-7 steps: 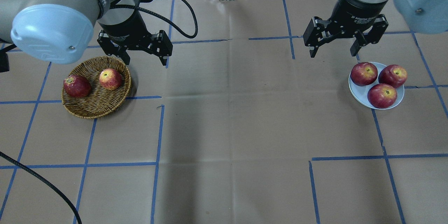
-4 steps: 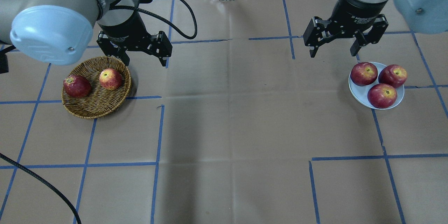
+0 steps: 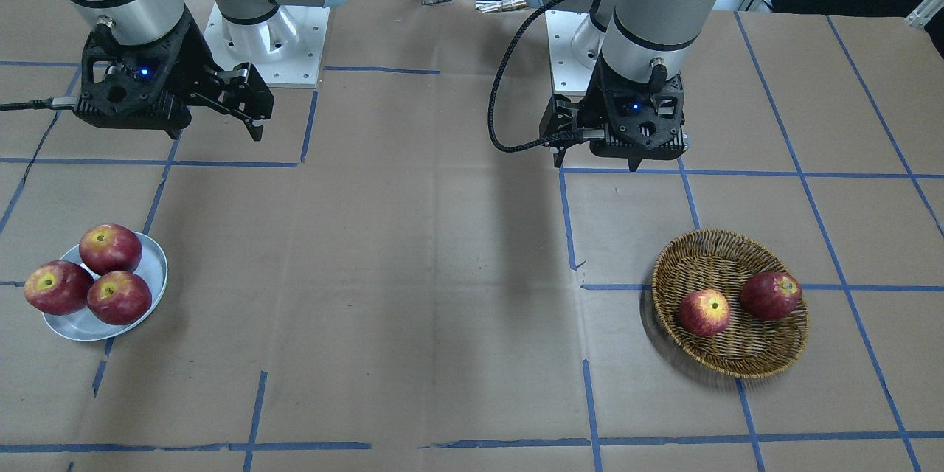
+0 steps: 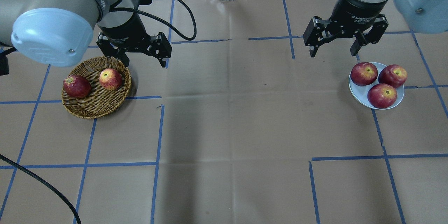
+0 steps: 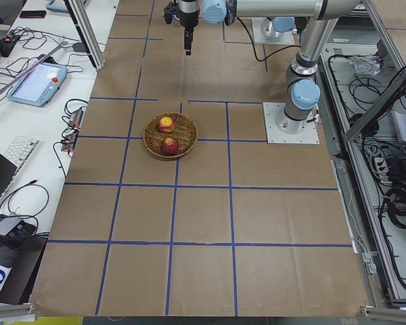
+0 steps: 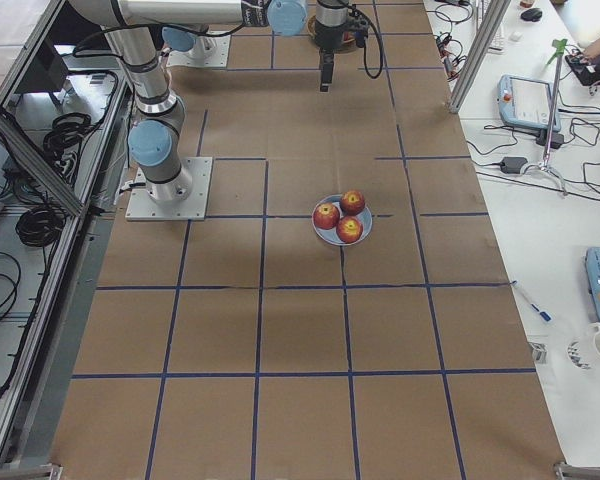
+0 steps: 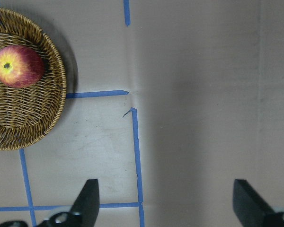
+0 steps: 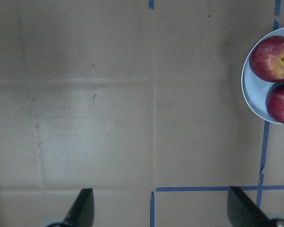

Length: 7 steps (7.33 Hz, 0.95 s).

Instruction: Transfer apple from basket to plate

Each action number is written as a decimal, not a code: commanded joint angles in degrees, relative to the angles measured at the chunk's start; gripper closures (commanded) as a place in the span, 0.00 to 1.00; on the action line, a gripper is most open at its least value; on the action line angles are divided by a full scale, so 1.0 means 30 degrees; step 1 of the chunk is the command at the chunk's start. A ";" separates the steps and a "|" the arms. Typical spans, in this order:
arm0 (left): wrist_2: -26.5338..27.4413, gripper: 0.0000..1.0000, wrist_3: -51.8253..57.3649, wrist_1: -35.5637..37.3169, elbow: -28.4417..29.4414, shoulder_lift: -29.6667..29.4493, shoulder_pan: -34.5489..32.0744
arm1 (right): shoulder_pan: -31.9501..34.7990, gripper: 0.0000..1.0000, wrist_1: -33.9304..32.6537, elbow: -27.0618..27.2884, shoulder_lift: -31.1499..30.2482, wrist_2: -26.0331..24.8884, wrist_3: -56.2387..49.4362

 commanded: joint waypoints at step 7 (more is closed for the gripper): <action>-0.0001 0.01 0.6022 0.3781 -0.1565 -0.1511 0.4565 | -0.0008 0.00 0.0000 -0.0002 0.0000 0.0001 0.0000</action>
